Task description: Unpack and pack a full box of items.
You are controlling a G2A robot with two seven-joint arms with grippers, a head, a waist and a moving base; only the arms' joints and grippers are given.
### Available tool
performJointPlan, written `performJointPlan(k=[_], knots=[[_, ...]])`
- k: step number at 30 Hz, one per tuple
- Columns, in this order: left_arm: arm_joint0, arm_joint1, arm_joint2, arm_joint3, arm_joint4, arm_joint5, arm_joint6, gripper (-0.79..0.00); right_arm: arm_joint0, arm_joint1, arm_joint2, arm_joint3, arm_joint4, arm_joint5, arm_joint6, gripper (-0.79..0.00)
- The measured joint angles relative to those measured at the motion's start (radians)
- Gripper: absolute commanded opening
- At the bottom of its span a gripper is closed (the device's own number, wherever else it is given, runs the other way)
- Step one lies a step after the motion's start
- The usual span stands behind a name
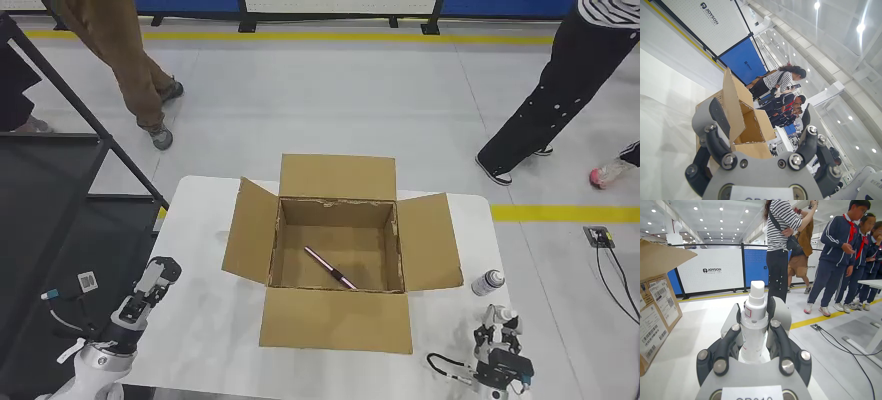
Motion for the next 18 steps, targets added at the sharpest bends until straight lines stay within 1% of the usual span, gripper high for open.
performJointPlan(k=[6,7,8,10,11,12,18], knots=[[0.000,0.000,0.000,0.000,0.000,0.000,0.000,0.000,0.021,-0.004,0.003,0.035,-0.014,0.001,0.005,-0.785],[0.000,0.000,0.000,0.000,0.000,0.000,0.000,0.000,0.023,-0.004,0.004,0.039,-0.016,0.001,0.006,-0.699],[0.000,0.000,0.000,0.000,0.000,0.000,0.000,0.000,0.026,-0.005,0.004,0.044,-0.019,0.001,0.008,-0.594],[0.000,0.000,0.000,0.000,0.000,0.000,0.000,0.000,0.028,-0.006,0.004,0.049,-0.024,0.000,0.013,-0.440],[0.000,0.000,0.000,0.000,0.000,0.000,0.000,0.000,0.030,-0.006,0.005,0.052,-0.027,-0.002,0.016,-0.163],[0.000,0.000,0.000,0.000,0.000,0.000,0.000,0.000,0.030,-0.006,0.005,0.054,-0.030,-0.003,0.019,0.000],[0.000,0.000,0.000,0.000,0.000,0.000,0.000,0.000,0.030,-0.006,0.013,0.059,-0.051,-0.016,0.034,0.000]])
